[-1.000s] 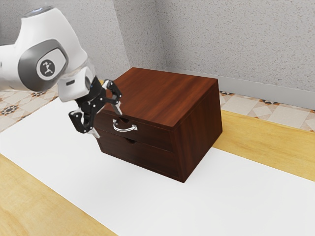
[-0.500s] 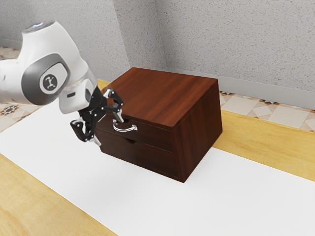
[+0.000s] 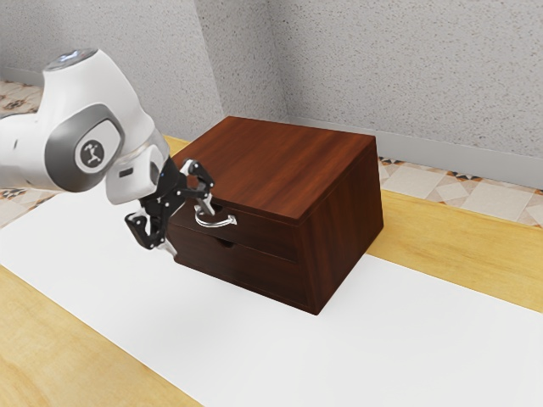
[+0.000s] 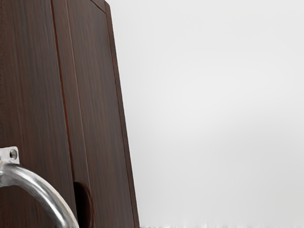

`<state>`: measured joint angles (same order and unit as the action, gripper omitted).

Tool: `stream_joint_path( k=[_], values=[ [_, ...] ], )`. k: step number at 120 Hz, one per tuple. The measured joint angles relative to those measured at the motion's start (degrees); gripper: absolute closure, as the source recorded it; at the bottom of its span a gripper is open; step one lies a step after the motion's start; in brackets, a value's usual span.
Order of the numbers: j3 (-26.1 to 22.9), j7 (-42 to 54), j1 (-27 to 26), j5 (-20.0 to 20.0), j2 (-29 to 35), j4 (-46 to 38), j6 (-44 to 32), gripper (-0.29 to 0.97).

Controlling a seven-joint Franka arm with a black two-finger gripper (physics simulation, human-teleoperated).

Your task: Pull the drawer handle with one arm to open the drawer

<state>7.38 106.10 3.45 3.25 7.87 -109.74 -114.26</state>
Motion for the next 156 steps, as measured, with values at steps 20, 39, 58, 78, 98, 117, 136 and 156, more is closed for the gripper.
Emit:
stream_joint_path(
  k=[20,39,58,78,98,117,136,156],
  values=[
    [0.1,0.2,0.2,0.0,-0.1,-0.6,-0.5,0.0],
    [0.1,-0.3,0.4,-0.1,-0.1,-1.2,-1.1,0.0],
    [0.1,-0.8,0.6,-0.1,-0.3,-1.6,-1.5,0.0],
    [0.1,-1.2,0.7,-0.2,-0.3,-2.2,-2.0,0.0],
    [0.1,-1.4,0.7,-0.2,-0.4,-2.8,-2.5,0.0],
    [0.1,-1.7,0.7,-0.2,-0.3,-2.9,-2.9,0.05],
    [0.1,-1.8,0.5,-0.5,0.0,-2.8,-3.3,0.18],
    [0.1,-2.0,0.2,-0.8,0.5,-2.7,-3.5,0.28]
  ],
)
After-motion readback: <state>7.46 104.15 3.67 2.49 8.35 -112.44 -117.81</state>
